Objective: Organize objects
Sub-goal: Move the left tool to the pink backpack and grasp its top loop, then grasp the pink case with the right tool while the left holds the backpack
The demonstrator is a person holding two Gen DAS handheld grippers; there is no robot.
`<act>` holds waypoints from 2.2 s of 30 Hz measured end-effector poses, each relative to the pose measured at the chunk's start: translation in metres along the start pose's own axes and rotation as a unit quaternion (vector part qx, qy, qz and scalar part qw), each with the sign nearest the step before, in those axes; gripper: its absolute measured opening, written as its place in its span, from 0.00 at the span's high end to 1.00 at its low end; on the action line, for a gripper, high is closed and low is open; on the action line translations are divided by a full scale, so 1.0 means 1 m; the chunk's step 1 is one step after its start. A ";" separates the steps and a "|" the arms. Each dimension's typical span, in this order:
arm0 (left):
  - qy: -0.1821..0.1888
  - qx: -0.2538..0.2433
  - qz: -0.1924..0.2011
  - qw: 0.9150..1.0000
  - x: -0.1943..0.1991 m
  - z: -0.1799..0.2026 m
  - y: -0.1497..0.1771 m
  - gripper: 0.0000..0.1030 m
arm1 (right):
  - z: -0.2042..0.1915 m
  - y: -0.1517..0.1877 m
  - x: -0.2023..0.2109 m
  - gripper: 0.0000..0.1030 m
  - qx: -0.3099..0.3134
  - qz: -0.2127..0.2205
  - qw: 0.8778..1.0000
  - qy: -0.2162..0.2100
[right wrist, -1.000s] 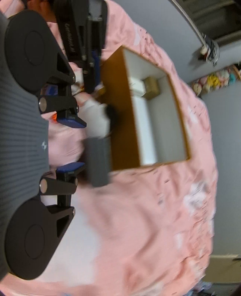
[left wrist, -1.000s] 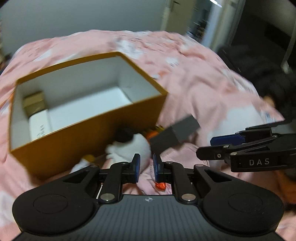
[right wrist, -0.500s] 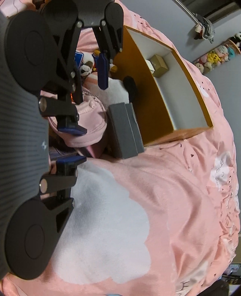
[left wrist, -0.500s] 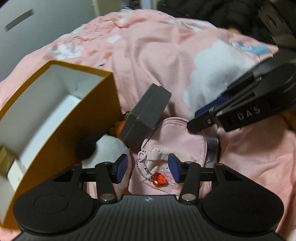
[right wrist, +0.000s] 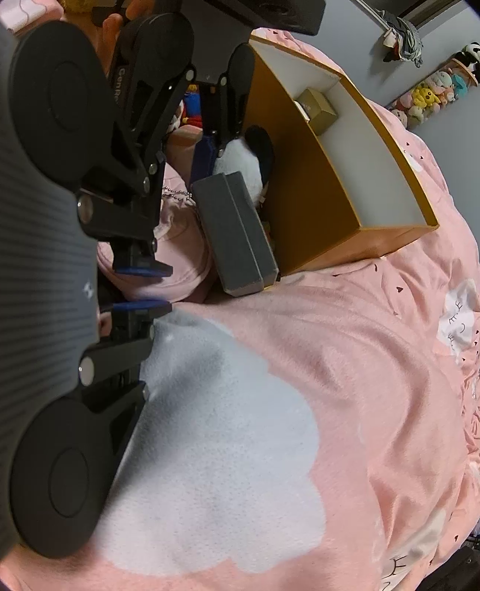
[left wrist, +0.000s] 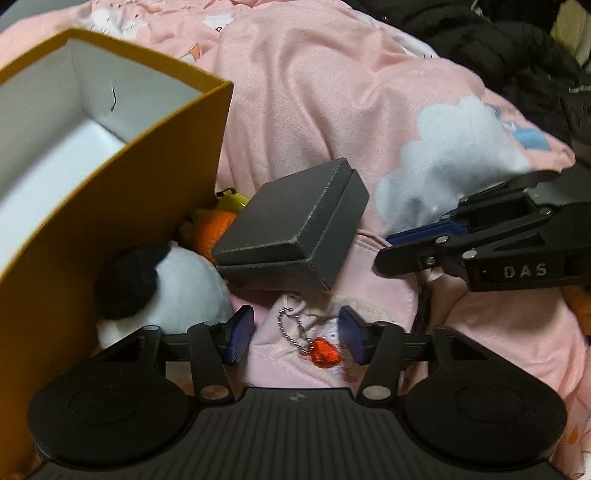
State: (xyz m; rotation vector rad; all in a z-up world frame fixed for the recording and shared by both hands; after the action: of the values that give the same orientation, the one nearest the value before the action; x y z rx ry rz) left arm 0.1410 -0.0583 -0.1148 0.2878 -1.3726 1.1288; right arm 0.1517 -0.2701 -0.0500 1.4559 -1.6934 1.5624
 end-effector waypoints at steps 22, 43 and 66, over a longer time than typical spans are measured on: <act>-0.190 0.255 0.174 0.932 0.127 -0.004 0.064 0.85 | -0.024 0.000 0.016 0.78 0.042 0.014 0.999 -0.024; -0.127 0.304 0.095 0.940 0.104 -0.043 0.082 0.50 | -0.028 -0.043 -0.004 0.55 0.047 -0.039 0.997 -0.047; -0.161 0.368 0.187 0.896 0.131 -0.039 0.096 0.82 | -0.050 -0.028 -0.001 0.67 0.141 -0.090 0.983 -0.080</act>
State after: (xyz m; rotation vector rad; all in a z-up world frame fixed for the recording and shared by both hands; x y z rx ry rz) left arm 0.0668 0.0777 -0.0524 0.8096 -1.2541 1.9845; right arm 0.1596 -0.2204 -0.0235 1.8650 -1.4169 1.6749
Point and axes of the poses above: each gripper's, at about its wrist camera, not at the fingertips, and x roughly against the way its jaws point, z to its right, y to its underside, the point moved 4 cm from there along -x, roughly the way its jaws point, and after that the axes turned 1 degree about -z, right-handed, at the moved point
